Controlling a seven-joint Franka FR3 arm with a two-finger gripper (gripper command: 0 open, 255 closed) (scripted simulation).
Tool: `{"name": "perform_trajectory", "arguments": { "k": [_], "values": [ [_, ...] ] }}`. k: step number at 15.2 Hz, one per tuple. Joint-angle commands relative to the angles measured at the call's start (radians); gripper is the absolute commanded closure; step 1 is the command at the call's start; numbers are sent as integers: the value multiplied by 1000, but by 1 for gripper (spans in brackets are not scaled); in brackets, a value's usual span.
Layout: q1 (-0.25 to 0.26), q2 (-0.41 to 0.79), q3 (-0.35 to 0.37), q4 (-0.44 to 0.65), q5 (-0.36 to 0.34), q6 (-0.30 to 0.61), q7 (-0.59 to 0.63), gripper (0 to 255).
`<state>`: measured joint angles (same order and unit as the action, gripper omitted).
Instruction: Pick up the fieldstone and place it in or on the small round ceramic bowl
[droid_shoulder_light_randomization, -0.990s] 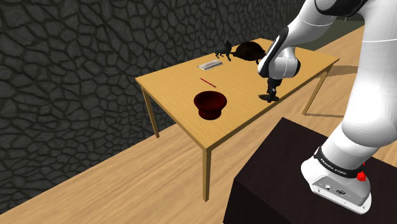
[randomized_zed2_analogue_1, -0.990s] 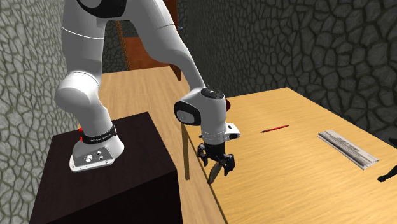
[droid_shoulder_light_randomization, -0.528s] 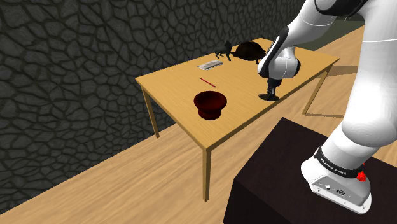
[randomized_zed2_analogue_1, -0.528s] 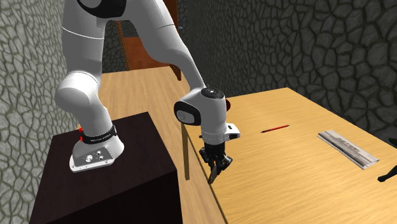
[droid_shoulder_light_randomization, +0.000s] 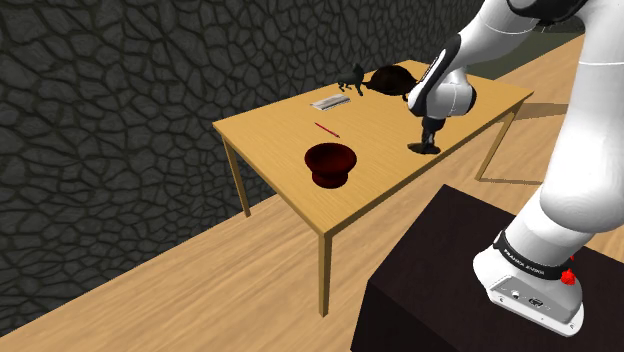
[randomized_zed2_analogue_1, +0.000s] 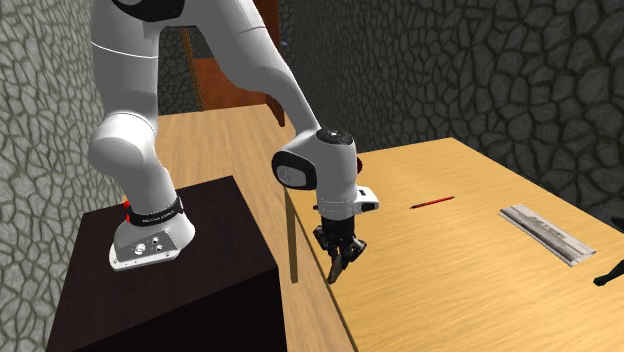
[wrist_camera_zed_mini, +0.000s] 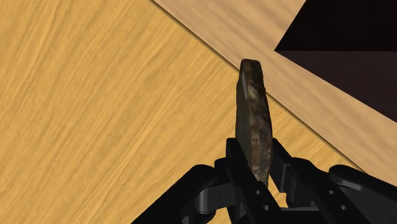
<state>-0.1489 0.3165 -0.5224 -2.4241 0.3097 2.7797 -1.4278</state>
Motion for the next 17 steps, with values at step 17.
{"name": "perform_trajectory", "arguments": {
  "k": [17],
  "values": [
    [120,-261,-165,4,-321,-221,223,255]
  ]
}}
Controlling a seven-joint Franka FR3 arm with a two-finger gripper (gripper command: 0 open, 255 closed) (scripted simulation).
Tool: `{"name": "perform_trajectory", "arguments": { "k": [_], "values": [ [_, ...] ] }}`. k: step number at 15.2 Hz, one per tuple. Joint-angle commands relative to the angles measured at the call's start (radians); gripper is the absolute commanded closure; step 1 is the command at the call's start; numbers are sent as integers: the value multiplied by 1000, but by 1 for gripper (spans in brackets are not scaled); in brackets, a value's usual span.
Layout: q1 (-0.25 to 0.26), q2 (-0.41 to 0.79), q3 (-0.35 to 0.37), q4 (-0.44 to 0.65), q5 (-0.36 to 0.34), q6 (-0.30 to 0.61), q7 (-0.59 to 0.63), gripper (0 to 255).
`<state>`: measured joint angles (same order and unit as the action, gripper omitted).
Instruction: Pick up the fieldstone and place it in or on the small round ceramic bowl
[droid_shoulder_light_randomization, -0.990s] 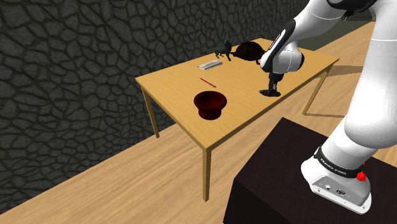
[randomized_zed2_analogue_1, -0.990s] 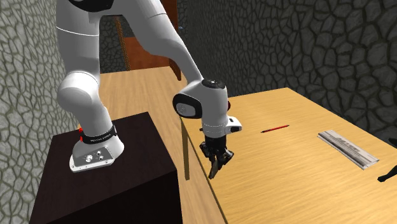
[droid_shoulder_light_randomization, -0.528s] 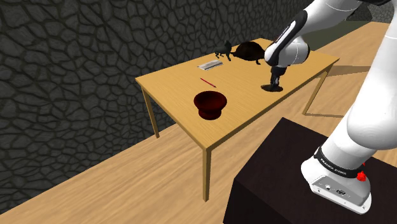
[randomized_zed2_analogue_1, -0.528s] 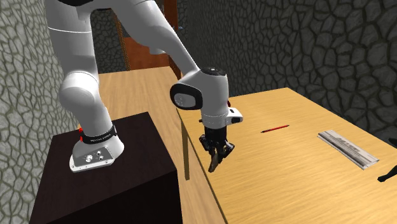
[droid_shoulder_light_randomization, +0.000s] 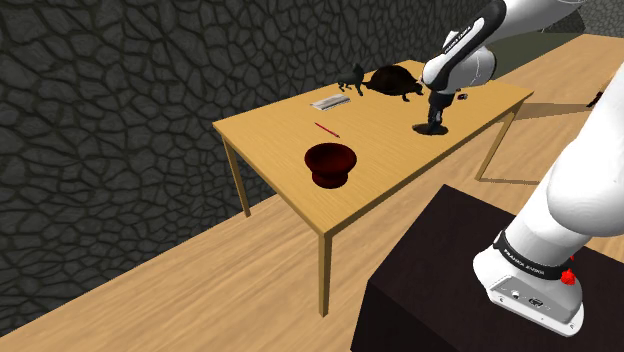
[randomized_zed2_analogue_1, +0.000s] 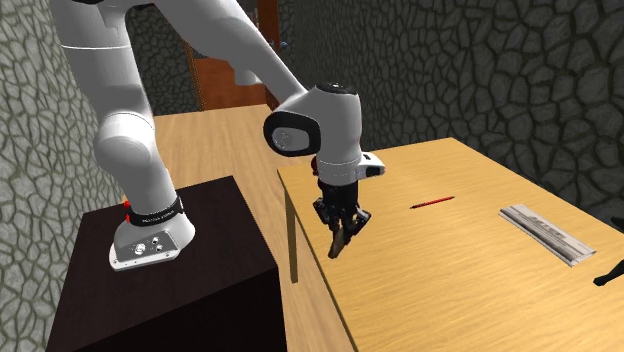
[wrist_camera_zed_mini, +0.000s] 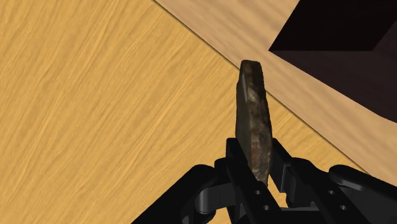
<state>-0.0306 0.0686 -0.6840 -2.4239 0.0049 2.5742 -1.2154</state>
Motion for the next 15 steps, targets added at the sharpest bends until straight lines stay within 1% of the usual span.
{"name": "perform_trajectory", "arguments": {
  "k": [1,7,11,15],
  "values": [
    [3,-28,-6,7,-31,-29,21,255],
    [5,-106,-8,31,-107,-116,73,255],
    [3,-143,-3,47,-138,-163,94,255],
    [47,-164,58,27,-164,-168,219,255]
  ]
}}
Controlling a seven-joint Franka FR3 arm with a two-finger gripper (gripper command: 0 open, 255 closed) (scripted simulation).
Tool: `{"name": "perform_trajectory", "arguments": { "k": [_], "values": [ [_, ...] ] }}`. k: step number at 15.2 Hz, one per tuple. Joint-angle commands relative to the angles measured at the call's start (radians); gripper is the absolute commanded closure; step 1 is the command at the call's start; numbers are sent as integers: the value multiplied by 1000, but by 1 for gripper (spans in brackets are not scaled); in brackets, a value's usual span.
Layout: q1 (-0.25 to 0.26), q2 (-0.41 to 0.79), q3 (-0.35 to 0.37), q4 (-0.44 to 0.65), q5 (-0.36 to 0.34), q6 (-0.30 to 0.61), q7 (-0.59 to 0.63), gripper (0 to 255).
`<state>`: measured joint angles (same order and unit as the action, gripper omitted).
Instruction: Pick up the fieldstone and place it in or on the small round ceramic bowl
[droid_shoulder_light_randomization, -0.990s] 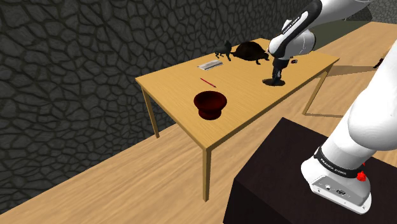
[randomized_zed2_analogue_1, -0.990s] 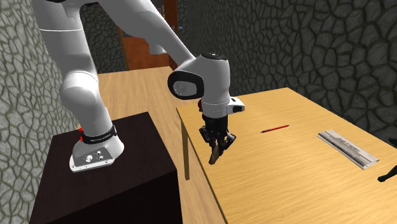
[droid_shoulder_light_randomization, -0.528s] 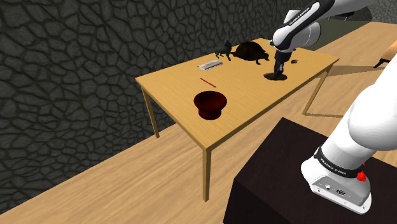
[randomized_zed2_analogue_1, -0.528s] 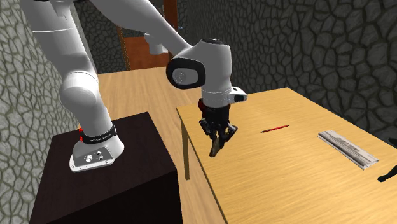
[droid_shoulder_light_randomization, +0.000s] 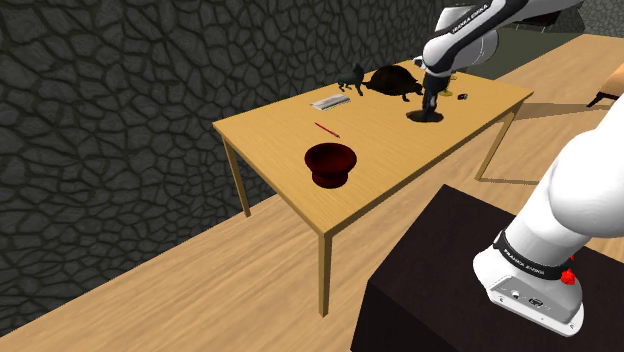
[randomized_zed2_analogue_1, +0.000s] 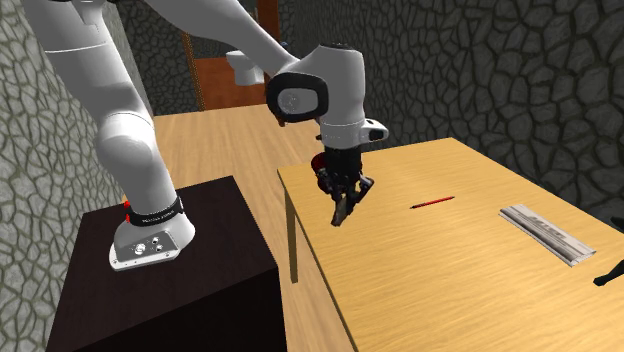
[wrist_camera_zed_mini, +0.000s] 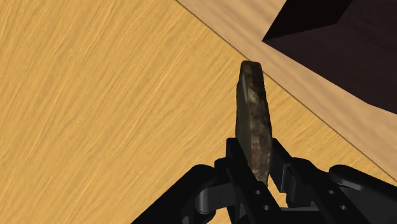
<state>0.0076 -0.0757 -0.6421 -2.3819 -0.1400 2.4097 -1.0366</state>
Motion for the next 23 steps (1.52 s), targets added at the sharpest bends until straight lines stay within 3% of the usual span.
{"name": "perform_trajectory", "arguments": {
  "k": [1,12,23],
  "values": [
    [20,-21,32,-17,-22,-6,70,255],
    [154,31,190,35,0,-36,344,255],
    [280,187,317,226,63,-100,552,255]
  ]
}}
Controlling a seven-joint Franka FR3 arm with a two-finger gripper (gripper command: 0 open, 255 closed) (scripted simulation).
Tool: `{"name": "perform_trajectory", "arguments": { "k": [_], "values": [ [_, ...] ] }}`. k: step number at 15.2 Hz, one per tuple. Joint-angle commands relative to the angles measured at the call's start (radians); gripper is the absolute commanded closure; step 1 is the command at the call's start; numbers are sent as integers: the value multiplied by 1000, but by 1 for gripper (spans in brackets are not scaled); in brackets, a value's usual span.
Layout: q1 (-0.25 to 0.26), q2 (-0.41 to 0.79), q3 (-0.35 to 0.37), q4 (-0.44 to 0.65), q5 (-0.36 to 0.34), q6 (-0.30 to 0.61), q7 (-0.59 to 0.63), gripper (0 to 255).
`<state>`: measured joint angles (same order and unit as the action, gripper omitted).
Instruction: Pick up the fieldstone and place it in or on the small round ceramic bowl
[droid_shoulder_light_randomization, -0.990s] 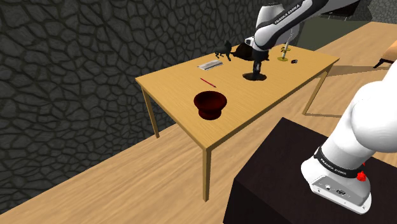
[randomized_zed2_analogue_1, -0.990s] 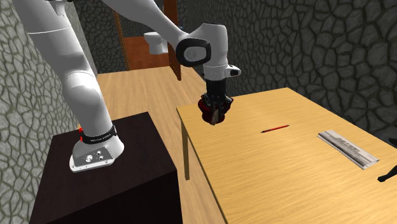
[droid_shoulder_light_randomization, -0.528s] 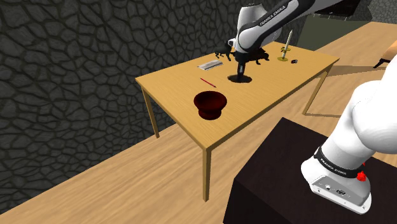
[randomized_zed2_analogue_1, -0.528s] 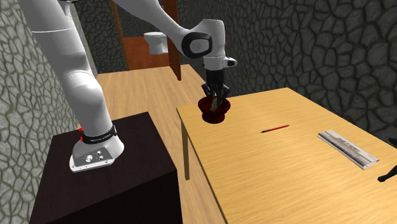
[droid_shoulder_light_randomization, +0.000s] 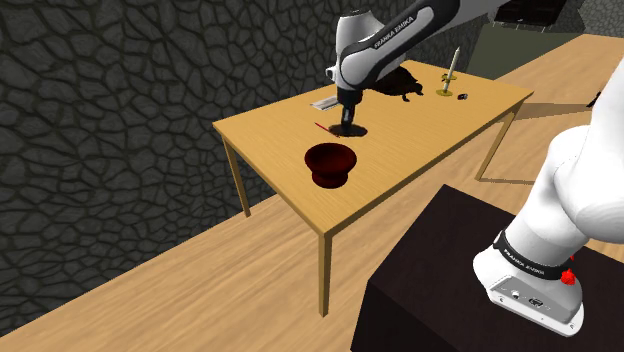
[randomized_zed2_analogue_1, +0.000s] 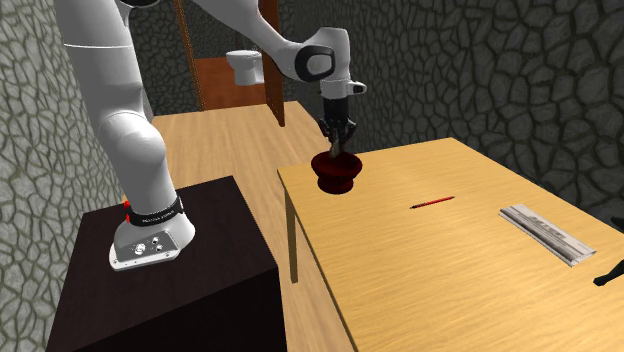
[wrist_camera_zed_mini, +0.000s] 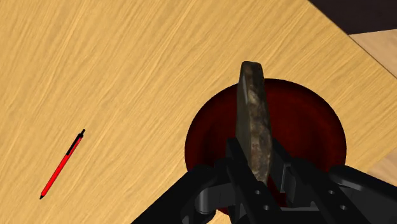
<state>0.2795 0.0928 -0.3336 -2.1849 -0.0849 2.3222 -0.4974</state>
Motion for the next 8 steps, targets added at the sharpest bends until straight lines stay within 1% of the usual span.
{"name": "perform_trajectory", "arguments": {
  "k": [1,3,8],
  "values": [
    [18,37,18,53,13,-21,30,255],
    [43,86,41,120,26,-44,70,255],
    [40,125,44,97,37,17,67,255]
  ]
}}
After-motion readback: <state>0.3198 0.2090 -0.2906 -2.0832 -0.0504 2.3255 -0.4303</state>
